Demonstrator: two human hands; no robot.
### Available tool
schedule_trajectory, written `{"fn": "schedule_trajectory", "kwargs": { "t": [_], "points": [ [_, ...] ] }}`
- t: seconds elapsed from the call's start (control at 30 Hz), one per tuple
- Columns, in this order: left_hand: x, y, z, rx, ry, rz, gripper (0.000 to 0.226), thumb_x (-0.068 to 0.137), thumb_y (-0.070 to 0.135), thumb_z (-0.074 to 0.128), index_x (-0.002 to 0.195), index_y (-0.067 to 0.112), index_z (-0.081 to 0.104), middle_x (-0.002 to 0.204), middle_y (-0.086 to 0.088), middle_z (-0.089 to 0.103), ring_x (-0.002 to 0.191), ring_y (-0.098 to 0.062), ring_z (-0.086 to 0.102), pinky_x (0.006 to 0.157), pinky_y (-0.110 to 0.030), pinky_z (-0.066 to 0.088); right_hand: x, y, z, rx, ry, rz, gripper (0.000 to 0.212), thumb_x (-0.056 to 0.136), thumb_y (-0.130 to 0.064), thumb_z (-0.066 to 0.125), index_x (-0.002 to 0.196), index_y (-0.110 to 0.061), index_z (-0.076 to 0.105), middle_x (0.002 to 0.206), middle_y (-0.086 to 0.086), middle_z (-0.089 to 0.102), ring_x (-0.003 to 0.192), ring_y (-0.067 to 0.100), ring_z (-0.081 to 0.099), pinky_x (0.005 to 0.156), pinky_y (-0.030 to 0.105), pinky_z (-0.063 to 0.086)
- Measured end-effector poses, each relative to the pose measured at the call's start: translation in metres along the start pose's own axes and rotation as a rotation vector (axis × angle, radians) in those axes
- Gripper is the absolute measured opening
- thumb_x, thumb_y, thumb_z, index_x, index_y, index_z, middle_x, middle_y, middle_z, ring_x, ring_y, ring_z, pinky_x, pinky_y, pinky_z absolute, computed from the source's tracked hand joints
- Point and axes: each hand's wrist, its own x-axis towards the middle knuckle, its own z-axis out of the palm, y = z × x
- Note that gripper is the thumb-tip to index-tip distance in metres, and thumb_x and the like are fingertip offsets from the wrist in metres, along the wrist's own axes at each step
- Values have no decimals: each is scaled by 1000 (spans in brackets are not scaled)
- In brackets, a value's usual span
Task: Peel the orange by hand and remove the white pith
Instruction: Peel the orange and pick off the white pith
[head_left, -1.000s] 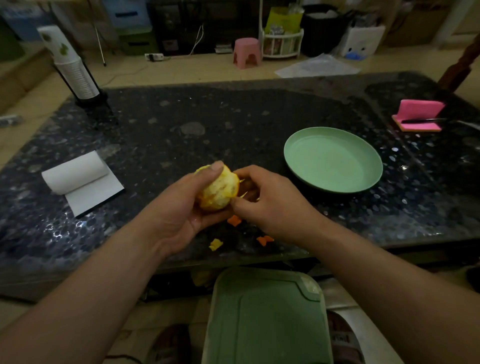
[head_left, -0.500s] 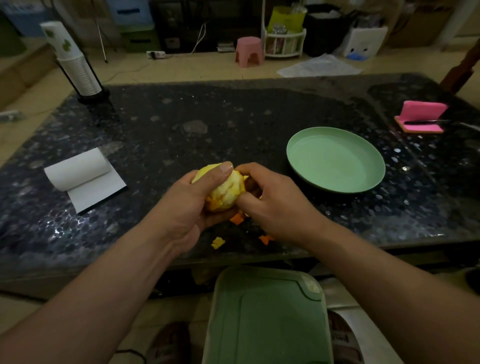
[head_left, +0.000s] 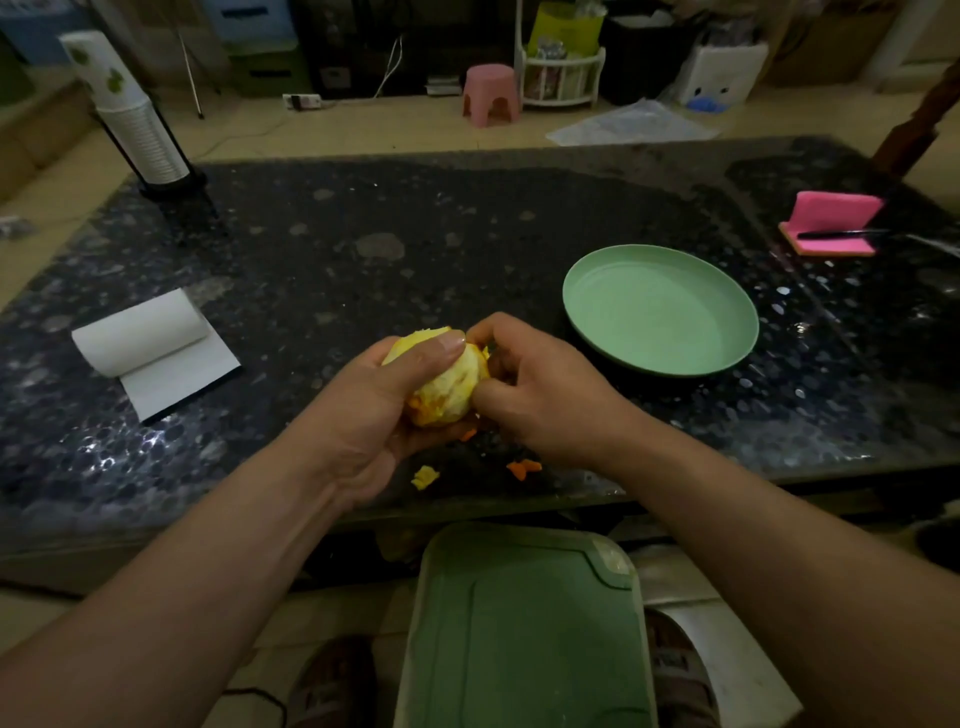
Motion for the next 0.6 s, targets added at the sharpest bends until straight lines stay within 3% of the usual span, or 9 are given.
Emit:
{"fn": "schedule_trajectory", "kwargs": {
  "t": [0.13,0.27,0.43,0.6],
  "points": [
    [0,-2,0,5,2,7,74,77,39,81,139,4,59,112,-14,72,88,-21,75,68,-34,62,2,3,-5,5,-36,-14,24,93,-17,69,115,-27,62,80,2,71,66,9,66,65,41,56],
    [0,-1,-1,31,-15,3,74,78,39,80,140,4,58,112,-14,71,89,-21,75,68,-34,62,4,2,-12,-5,-89,-43,24,95,-17,67,116,-26,63,74,-7,69,63,2,63,59,29,52],
    [-3,1,0,19,-15,6,69,85,33,83,140,0,56,108,-13,72,85,-20,75,65,-33,62,7,2,-18,-31,-117,-69,25,94,-15,68,116,-26,63,76,-4,67,63,4,59,60,29,51],
    [-4,3,-2,23,-48,-12,66,85,30,81,140,1,57,103,-11,74,81,-19,76,63,-33,63,9,3,-23,-38,-169,-75,28,95,-10,67,119,-25,64,73,-10,65,63,0,58,58,19,47]
  ]
}}
